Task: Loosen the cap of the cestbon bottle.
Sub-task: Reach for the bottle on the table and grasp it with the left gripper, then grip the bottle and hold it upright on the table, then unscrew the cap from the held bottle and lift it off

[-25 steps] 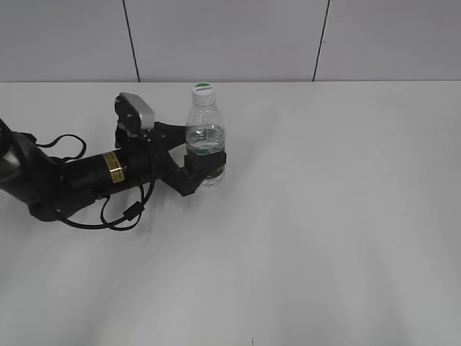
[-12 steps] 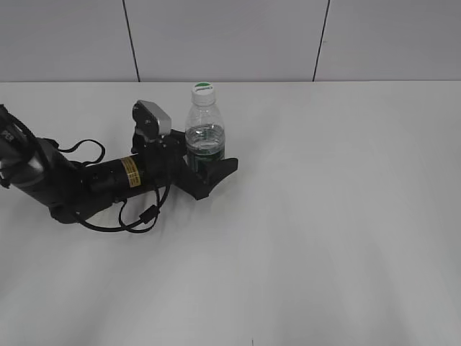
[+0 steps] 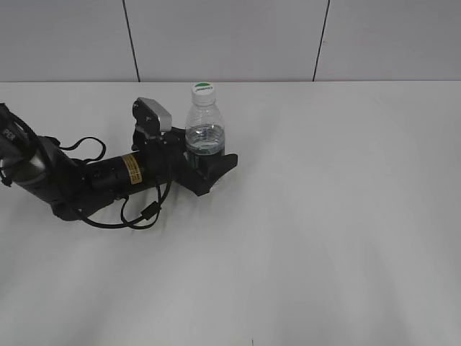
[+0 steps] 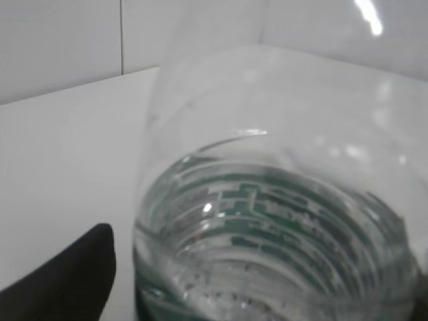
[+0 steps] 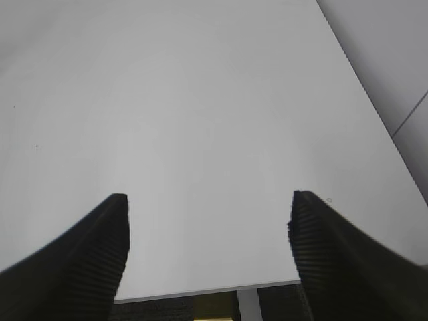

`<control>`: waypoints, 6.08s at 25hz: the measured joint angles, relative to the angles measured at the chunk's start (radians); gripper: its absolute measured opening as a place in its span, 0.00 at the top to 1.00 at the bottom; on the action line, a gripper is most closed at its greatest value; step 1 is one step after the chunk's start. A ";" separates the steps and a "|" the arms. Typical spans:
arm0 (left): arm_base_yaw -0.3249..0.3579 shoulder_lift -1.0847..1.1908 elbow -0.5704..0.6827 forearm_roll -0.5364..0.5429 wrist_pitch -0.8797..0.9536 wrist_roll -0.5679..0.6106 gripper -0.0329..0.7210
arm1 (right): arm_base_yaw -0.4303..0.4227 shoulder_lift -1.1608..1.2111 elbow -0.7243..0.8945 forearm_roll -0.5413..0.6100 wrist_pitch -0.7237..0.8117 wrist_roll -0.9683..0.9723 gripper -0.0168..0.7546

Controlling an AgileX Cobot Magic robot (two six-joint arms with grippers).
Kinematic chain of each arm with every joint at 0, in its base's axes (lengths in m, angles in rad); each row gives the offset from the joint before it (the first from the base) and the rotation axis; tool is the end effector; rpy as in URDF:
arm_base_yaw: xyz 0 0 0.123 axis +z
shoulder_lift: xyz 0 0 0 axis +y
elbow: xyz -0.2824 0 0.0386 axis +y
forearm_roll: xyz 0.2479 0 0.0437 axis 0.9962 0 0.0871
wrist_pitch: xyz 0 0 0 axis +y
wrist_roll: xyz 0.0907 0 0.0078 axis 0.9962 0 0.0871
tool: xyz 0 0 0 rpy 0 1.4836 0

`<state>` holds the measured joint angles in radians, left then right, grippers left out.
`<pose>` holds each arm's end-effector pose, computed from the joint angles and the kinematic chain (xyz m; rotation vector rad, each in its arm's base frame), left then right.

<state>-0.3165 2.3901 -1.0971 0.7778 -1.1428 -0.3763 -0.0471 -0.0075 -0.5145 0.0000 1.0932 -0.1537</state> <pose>0.3728 -0.1832 0.0468 0.7834 1.6230 -0.8302 -0.0091 0.0004 0.2785 -0.1096 2.0542 -0.1246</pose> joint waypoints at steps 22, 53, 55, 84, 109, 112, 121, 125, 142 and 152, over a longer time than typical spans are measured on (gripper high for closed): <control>-0.001 0.001 0.000 0.017 -0.022 0.000 0.41 | 0.000 0.000 0.000 0.000 0.000 0.000 0.24; 0.020 -0.119 0.121 0.374 -0.031 0.016 0.41 | 0.000 0.000 0.000 0.000 0.000 0.000 0.24; 0.019 -0.119 0.121 0.370 -0.030 0.032 0.41 | 0.000 0.000 0.000 0.000 0.000 0.000 0.24; -0.021 -0.052 0.122 0.241 -0.069 0.090 0.41 | 0.000 0.000 0.000 0.000 0.000 0.000 0.24; -0.021 -0.052 0.122 0.263 -0.073 0.085 0.41 | 0.000 0.000 0.000 0.000 0.000 0.000 0.24; -0.021 -0.052 0.122 0.256 -0.073 0.039 0.41 | 0.000 0.000 0.000 0.000 0.000 0.000 0.24; -0.021 -0.052 0.122 0.238 -0.074 -0.006 0.41 | 0.000 0.083 -0.054 -0.017 -0.045 0.000 0.24; -0.021 -0.052 0.122 0.235 -0.074 -0.007 0.41 | 0.000 0.281 -0.154 0.000 -0.059 -0.002 0.24; -0.021 -0.052 0.122 0.234 -0.075 -0.007 0.41 | 0.000 1.228 -0.767 0.033 -0.081 -0.037 0.24; -0.021 -0.052 0.122 0.232 -0.076 -0.007 0.41 | 0.104 1.631 -1.079 0.084 0.031 -0.058 0.24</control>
<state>-0.3377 2.3385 -0.9751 1.0101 -1.2191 -0.3830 0.0571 1.6232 -1.5931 0.0843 1.1245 -0.2113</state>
